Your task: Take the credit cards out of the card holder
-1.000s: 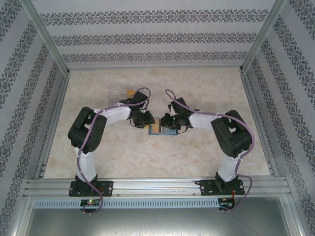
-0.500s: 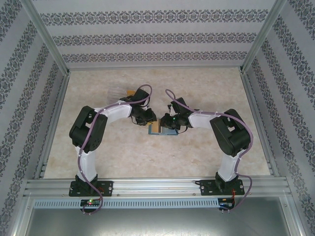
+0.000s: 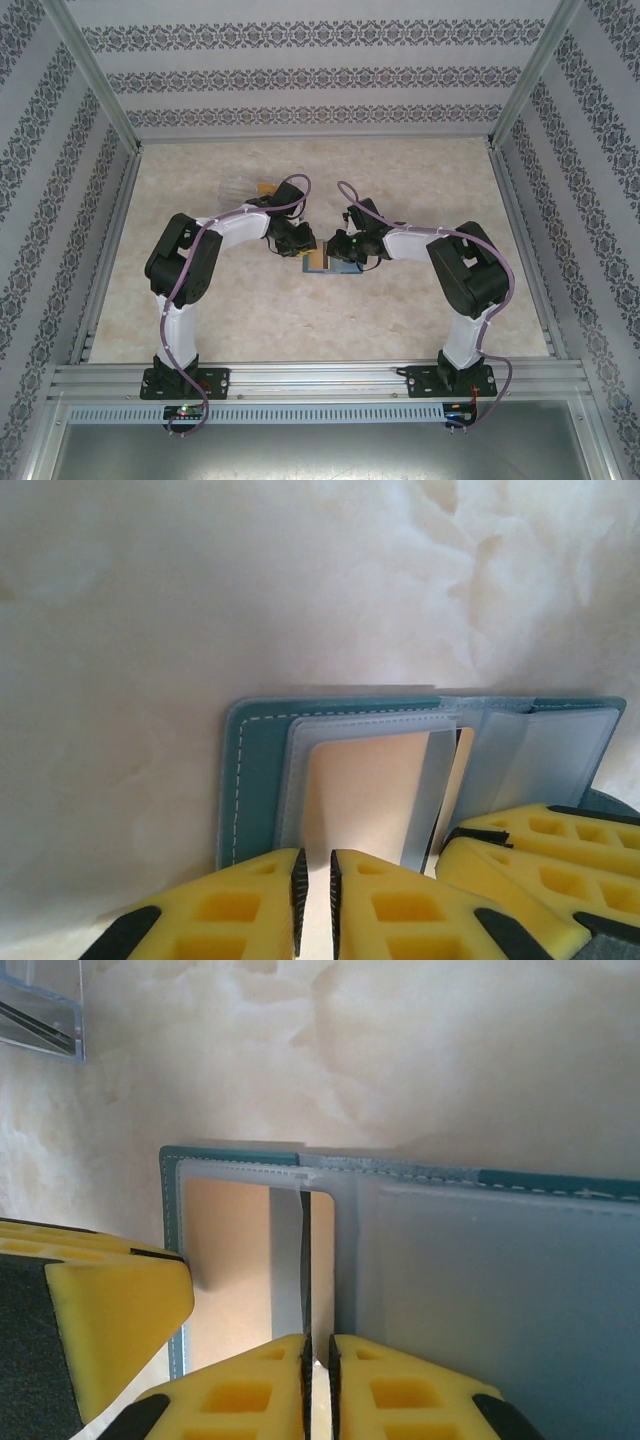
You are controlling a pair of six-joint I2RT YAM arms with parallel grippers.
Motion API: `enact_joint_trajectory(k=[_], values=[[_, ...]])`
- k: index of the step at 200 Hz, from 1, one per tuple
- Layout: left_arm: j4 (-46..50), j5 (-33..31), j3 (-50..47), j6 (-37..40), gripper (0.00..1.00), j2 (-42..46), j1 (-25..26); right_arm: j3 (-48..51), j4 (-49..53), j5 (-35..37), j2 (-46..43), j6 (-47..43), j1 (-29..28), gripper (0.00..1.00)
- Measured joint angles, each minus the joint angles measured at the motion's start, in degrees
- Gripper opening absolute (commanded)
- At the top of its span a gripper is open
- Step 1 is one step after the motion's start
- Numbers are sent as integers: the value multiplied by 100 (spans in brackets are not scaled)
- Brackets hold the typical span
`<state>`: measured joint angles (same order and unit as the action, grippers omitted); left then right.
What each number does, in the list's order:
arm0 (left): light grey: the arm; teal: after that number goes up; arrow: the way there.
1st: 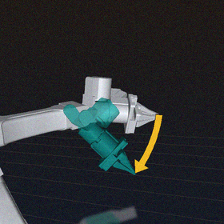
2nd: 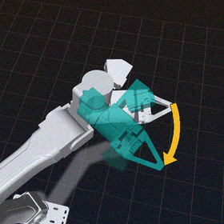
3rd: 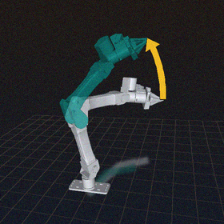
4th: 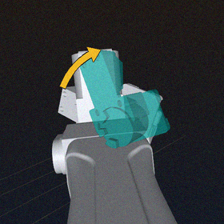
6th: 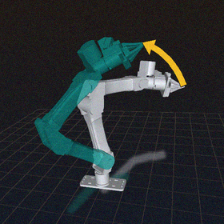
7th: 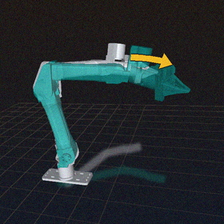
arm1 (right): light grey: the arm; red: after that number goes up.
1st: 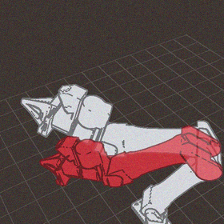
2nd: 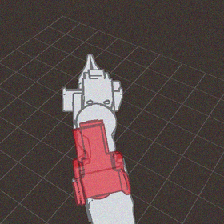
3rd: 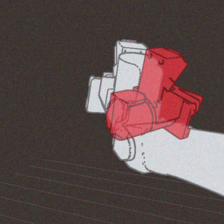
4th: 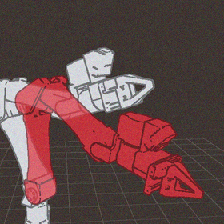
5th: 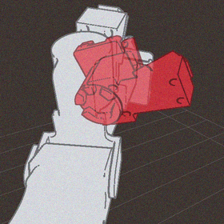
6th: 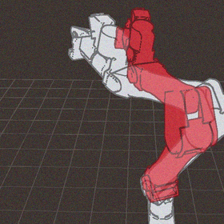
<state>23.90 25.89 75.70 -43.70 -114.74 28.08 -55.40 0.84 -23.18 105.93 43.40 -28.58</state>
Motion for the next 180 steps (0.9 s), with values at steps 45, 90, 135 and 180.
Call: enact_joint_trajectory(k=[45, 90, 135, 180], values=[[7, -7, -2, 17, 18, 0, 0, 0, -11, 15, 0, 22, 0, 21], [7, -2, -2, 17, 19, 0, 0, 0, -39, -24, 0, 22, -2, 23], [7, -2, -2, 15, 18, -4, 0, 87, -330, -332, 26, 144, 92, 17], [4, -9, -13, 15, 18, -4, 0, 264, -675, -560, 26, 295, 214, 7]])
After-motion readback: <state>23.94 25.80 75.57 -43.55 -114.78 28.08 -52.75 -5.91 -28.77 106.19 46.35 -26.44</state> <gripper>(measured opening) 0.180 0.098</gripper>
